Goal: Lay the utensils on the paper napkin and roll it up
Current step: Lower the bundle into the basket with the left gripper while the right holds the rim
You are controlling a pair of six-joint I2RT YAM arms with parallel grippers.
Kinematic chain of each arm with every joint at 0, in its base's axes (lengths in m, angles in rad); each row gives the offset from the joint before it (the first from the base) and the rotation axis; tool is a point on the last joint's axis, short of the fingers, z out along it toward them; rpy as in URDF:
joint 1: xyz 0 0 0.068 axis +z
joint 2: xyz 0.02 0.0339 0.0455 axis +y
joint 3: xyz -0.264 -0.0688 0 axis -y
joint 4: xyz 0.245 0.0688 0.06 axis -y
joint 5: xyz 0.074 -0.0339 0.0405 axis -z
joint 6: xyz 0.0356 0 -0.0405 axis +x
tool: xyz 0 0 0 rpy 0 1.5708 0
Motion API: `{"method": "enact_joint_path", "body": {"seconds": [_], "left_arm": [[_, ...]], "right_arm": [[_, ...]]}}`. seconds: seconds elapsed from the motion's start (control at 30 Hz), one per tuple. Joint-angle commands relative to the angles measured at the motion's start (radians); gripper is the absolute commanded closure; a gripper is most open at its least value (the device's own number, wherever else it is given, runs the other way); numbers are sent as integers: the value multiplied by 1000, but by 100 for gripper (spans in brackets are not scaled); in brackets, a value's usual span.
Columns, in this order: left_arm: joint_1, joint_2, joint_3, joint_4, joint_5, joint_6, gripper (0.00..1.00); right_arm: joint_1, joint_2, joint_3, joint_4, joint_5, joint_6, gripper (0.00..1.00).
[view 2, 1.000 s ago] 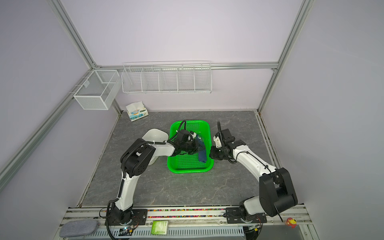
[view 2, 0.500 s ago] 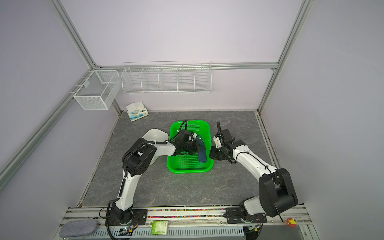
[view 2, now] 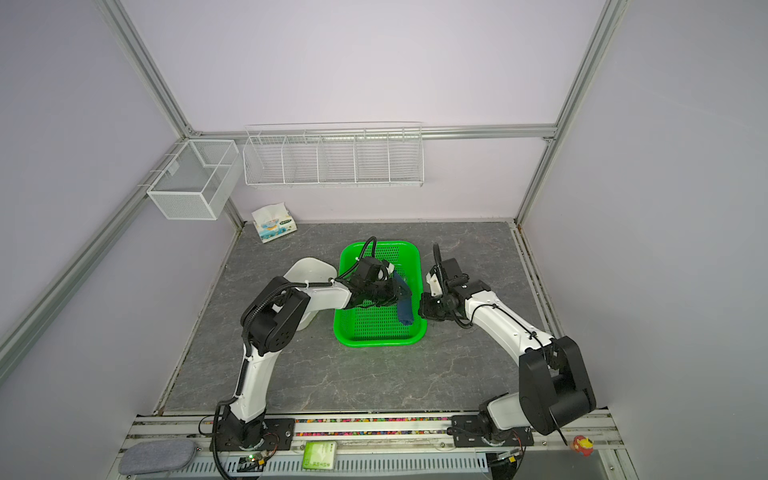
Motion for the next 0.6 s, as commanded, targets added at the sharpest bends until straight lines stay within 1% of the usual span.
{"method": "enact_joint_path", "body": {"seconds": [0.0, 0.23, 0.57], "left_arm": [[-1, -18, -2, -130, -71, 45, 65], [-1, -42, -11, -164, -104, 64, 60], [0, -67, -16, -222, -137, 97, 55]], "right_arm": [[2, -30, -10, -31, 27, 15, 86], [2, -32, -9, -31, 36, 18, 87], [4, -39, -9, -33, 38, 20, 87]]}}
